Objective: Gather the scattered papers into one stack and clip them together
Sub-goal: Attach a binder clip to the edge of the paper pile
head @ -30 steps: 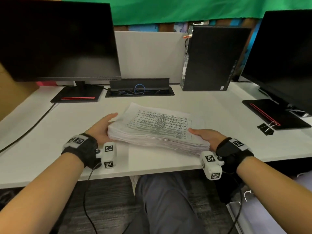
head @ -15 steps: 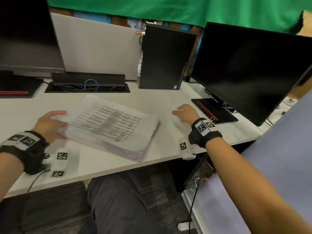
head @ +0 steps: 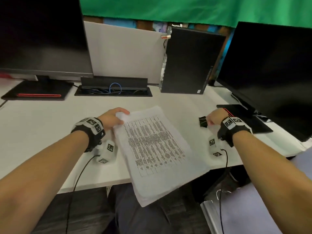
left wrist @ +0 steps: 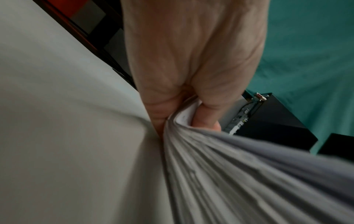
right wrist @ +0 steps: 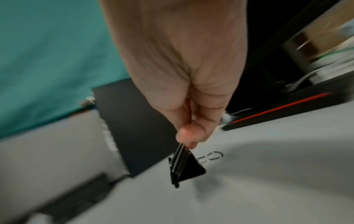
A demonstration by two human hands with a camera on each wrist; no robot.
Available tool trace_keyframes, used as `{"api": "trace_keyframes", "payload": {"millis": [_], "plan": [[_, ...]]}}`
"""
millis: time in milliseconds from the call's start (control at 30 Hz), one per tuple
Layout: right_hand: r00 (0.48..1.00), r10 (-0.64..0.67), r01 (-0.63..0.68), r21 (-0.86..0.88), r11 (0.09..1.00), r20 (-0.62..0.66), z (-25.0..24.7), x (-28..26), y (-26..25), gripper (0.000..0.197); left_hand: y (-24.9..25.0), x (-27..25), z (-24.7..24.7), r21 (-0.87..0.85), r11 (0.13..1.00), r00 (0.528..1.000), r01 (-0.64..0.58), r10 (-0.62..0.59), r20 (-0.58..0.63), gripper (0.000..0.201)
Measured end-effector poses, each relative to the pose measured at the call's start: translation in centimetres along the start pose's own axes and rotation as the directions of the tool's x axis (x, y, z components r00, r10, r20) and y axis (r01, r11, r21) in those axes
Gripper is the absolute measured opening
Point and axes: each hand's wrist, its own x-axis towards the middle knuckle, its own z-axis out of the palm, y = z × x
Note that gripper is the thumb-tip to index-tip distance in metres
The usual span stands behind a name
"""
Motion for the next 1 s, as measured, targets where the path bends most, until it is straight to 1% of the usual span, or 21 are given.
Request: {"api": "trace_keyframes", "payload": {"millis": [33,67,100,133,167,200,233,267,333,400,433,467,500,533,600,667,767,867,933,967,1000], "plan": [[0.999,-0.049,0.05,0.12,0.991,-0.011,-1.3,-0.1,-2.7,0.012,0.3,0.4,0.3,0.021,0.999,1.0,-0.024,0.024,0.004,0.05],[0.993,-0.109,0.12,0.318,0.941,-0.052,-2.9,-0.9,-5.4,0.016,0.6,0.6,0.6,0.035,0.999,0.999,-0.04,0.04,0.014,0.049],[0.975,-0.183,0.223,0.509,0.831,-0.128,-4.5,-1.7,-7.6,0.017,1.0,0.8,0.9,0.048,0.997,0.998,-0.054,0.052,0.032,0.048],[0.951,-0.212,0.31,0.683,0.661,-0.227,-5.8,-2.7,-9.8,0.012,1.4,0.9,1.2,0.05,0.997,0.997,-0.056,0.054,0.052,0.047],[0.93,-0.243,0.36,0.809,0.464,-0.275,-7.0,-4.0,-11.9,0.007,1.5,1.1,1.3,0.036,0.998,0.996,-0.055,0.052,0.075,0.046],[0.909,-0.303,0.375,0.878,0.298,-0.286,-7.7,-5.2,-13.9,0.007,1.6,1.2,1.3,0.011,0.999,0.995,-0.041,0.04,0.096,0.044],[0.888,-0.37,0.351,0.922,0.164,-0.272,-7.7,-6.0,-15.8,0.007,1.7,1.3,1.2,-0.025,0.999,0.993,-0.022,0.025,0.118,0.042],[0.883,-0.414,0.265,0.963,0.048,-0.222,-7.3,-6.6,-17.7,0.008,1.6,1.4,1.1,-0.064,0.998,0.991,0.007,0.002,0.133,0.04],[0.888,-0.451,0.03,0.99,-0.135,-0.088,-4.3,-6.2,-20.2,0.011,1.4,1.7,0.9,-0.131,0.99,0.988,0.048,-0.028,0.153,0.039],[0.882,-0.471,-0.217,0.917,-0.336,0.036,1.0,-4.5,-20.8,0.012,1.2,2.0,0.8,-0.168,0.982,0.987,0.082,-0.056,0.153,0.038],[0.881,-0.463,-0.308,0.858,-0.412,0.094,3.6,-3.8,-20.7,0.012,1.0,2.2,0.7,-0.173,0.98,0.987,0.096,-0.07,0.147,0.037],[0.88,-0.455,-0.363,0.809,-0.463,0.134,5.6,-3.3,-20.5,0.012,0.8,2.3,0.7,-0.179,0.977,0.986,0.112,-0.087,0.144,0.035],[0.877,-0.458,-0.385,0.786,-0.484,0.148,7.1,-2.8,-20.2,0.013,0.6,2.5,0.6,-0.199,0.972,0.985,0.125,-0.097,0.143,0.033],[0.867,-0.48,-0.39,0.785,-0.482,0.137,7.9,-2.5,-20.1,0.013,0.4,2.7,0.6,-0.228,0.964,0.984,0.138,-0.107,0.141,0.031],[0.849,-0.518,-0.362,0.826,-0.432,0.102,8.2,-2.2,-20.3,0.012,-0.1,3.1,0.5,-0.331,0.933,0.987,0.145,-0.112,0.119,0.024],[0.852,-0.514,-0.337,0.855,-0.394,0.099,7.9,-2.2,-20.4,0.01,-0.4,3.0,0.8,-0.428,0.894,0.991,0.129,-0.1,0.088,0.013],[0.852,-0.521,-0.299,0.868,-0.397,0.056,8.0,-2.1,-20.2,0.011,-0.7,2.9,1.2,-0.473,0.88,0.999,0.051,-0.039,0.037,0.019],[0.829,-0.56,-0.18,0.941,-0.286,-0.012,8.0,-2.3,-20.2,0.018,0.2,2.3,2.1,-0.498,0.865,0.998,-0.068,0.062,-0.028,0.013],[0.803,-0.594,-0.058,0.987,-0.147,-0.041,7.9,-2.9,-20.8,0.021,1.0,1.8,2.6,-0.494,0.864,0.995,-0.099,0.094,-0.034,0.029],[0.792,-0.608,0.006,0.996,-0.085,-0.057,7.8,-3.3,-21.1,0.021,1.2,1.7,2.8,-0.442,0.889,0.992,-0.123,0.112,-0.05,0.035],[0.781,-0.62,0.053,0.997,-0.051,-0.073,7.7,-3.6,-21.3,0.021,1.3,1.7,2.9,-0.342,0.925,0.986,-0.167,0.146,-0.085,0.035]]}}
